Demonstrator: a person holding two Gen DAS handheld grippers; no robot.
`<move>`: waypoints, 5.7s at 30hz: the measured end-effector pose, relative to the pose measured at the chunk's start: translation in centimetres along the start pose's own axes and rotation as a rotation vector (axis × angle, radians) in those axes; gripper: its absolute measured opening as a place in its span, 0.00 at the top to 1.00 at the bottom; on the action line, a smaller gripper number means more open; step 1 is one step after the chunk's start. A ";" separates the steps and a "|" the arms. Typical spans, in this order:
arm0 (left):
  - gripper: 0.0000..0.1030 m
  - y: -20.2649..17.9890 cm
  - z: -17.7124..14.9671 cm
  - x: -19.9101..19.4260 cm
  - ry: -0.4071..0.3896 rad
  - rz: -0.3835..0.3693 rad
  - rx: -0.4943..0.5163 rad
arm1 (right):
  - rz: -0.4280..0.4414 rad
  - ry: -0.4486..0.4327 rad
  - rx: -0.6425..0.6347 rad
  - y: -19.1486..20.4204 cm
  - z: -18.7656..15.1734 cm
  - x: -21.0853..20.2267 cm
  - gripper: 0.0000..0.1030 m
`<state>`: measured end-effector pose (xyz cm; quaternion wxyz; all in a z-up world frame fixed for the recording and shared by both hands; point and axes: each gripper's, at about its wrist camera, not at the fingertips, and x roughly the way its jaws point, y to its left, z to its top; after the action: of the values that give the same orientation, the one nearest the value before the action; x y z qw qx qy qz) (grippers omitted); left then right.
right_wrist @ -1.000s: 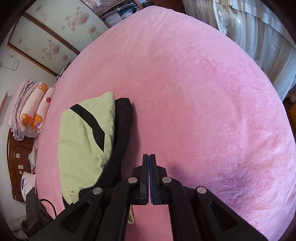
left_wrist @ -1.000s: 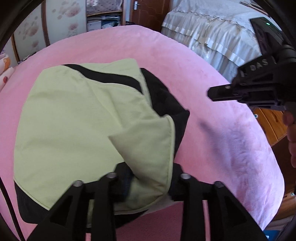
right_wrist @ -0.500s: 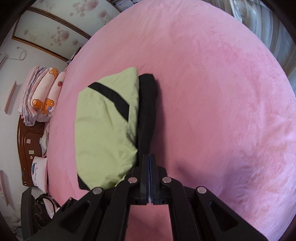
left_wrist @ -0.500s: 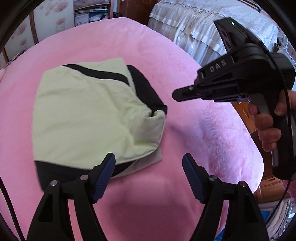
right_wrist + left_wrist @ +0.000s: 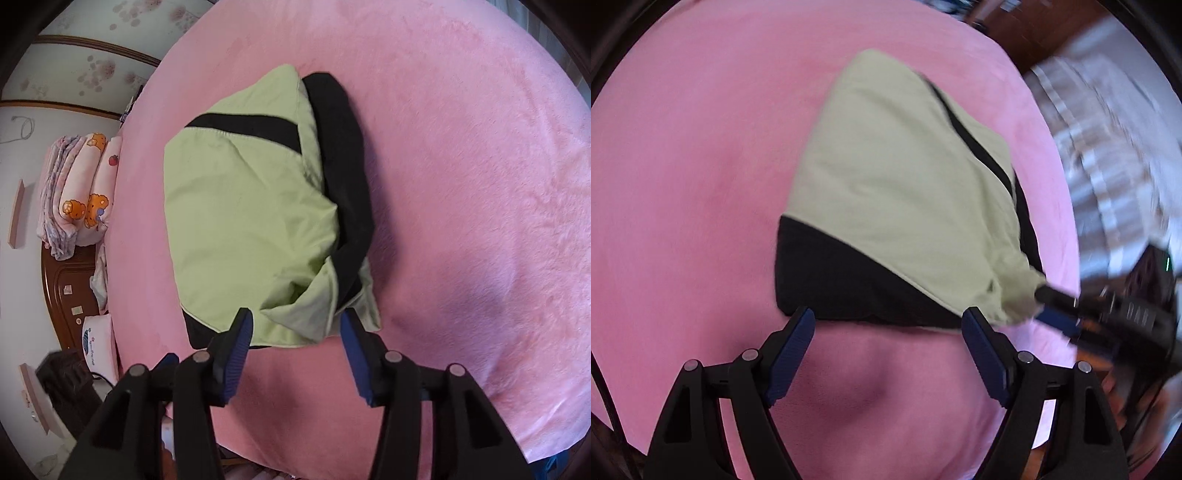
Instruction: Fold large clothes
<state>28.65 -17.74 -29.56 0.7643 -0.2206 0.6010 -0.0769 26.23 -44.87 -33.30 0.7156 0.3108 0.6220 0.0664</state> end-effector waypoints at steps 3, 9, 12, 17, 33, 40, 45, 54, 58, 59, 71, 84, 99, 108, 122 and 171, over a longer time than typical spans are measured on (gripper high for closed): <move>0.22 3.2 1.3 0.9 -0.007 -0.044 -0.111 | -0.033 -0.011 0.008 0.8 -0.3 0.9 0.52; 0.22 6.6 2.3 3.9 0.042 -0.051 -0.203 | -0.086 -0.020 0.041 0.9 0.3 2.4 0.50; 0.23 7.2 2.4 5.1 0.067 -0.082 -0.206 | -0.116 -0.019 0.051 0.6 0.7 3.1 0.50; 0.30 7.1 2.0 5.5 0.072 -0.079 -0.192 | -0.151 -0.026 0.061 0.2 1.1 3.6 0.65; 0.63 6.5 2.9 5.9 0.106 -0.011 -0.215 | -0.079 0.037 0.070 -1.7 0.0 4.4 0.92; 0.62 6.0 3.8 7.0 0.158 -0.014 -0.120 | -0.069 0.035 0.087 -4.1 -0.8 6.5 0.93; 0.59 6.4 4.2 7.5 0.184 -0.056 -0.092 | -0.066 0.039 0.007 -4.4 -0.5 7.7 0.93; 0.53 2.8 4.3 5.0 0.185 0.098 0.064 | -0.136 0.075 -0.099 -1.3 0.9 3.5 0.84; 0.52 0.5 5.7 3.4 0.190 0.158 0.143 | -0.162 0.088 -0.153 0.5 2.3 2.1 0.84; 0.49 -0.1 6.7 2.8 0.170 0.165 0.158 | -0.179 0.097 -0.175 1.1 2.7 2.0 0.83; 0.25 -4.2 18.8 2.1 -0.027 0.138 0.250 | -0.225 -0.068 -0.193 3.4 10.4 0.2 0.42; 0.27 0.3 26.4 10.4 0.001 -0.030 0.090 | -0.188 -0.134 -0.085 2.2 19.4 6.4 0.42; 0.32 0.4 25.8 13.7 0.035 -0.010 0.108 | -0.252 -0.058 -0.040 2.0 22.0 8.5 0.37; 0.59 0.6 25.2 13.9 0.013 0.024 0.077 | -0.214 -0.040 -0.070 3.1 22.7 10.1 0.75; 0.82 0.8 25.4 12.4 -0.010 0.081 0.100 | -0.242 -0.088 -0.122 5.0 22.3 9.2 0.91; 0.92 -4.6 17.9 15.1 0.088 0.043 0.321 | -0.100 0.073 -0.255 9.4 17.6 13.6 1.00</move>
<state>50.41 -23.22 -37.70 0.7643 -0.0791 0.6184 -0.1652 48.27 -37.18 -39.37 0.7285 0.1833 0.6490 0.1204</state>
